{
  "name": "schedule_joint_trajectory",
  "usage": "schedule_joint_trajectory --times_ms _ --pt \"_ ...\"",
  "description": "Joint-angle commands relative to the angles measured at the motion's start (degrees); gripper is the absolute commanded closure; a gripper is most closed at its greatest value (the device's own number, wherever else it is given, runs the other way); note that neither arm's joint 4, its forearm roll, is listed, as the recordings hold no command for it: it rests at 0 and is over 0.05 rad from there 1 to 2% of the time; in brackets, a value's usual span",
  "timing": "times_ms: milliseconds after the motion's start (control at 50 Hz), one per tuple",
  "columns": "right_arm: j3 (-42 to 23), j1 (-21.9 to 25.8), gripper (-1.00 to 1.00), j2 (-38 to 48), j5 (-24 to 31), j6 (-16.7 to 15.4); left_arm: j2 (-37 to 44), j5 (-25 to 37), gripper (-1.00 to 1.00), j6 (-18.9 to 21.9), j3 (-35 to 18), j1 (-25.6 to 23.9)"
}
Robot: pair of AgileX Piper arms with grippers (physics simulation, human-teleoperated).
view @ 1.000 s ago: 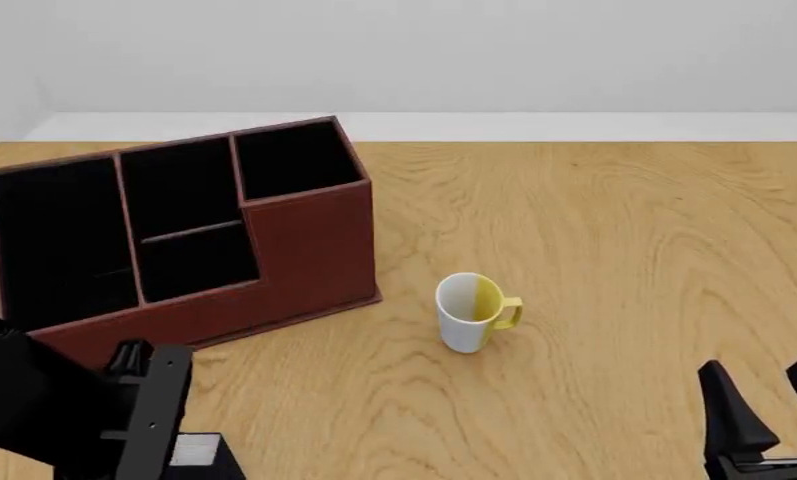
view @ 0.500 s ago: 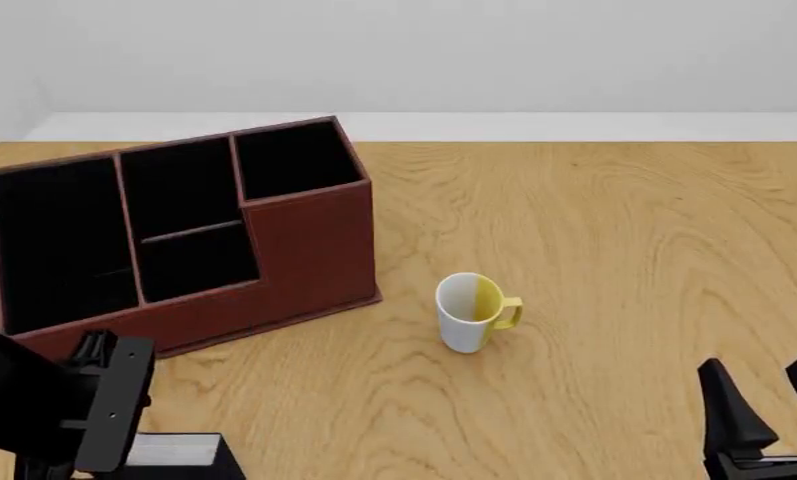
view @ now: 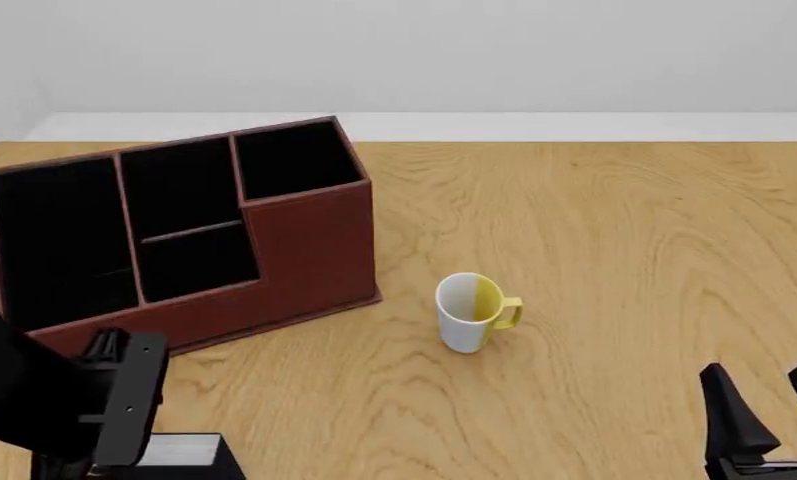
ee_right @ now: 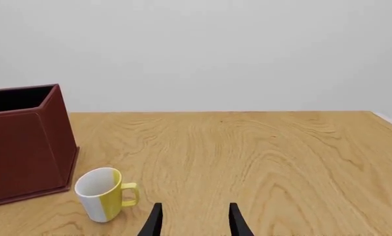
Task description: Pick up the book and place it in the front compartment of the caddy.
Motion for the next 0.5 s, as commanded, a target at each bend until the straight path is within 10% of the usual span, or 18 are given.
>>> schedule_joint_trajectory --times_ms 20,500 --pt "0.0 -0.2 -1.0 -0.4 0.5 -0.1 1.2 -1.5 -1.0 -4.2 0.9 -3.3" --pt "0.0 -0.3 -1.0 -0.3 0.9 -0.2 8.5 -14.9 -1.0 -10.2 9.3 -8.1"
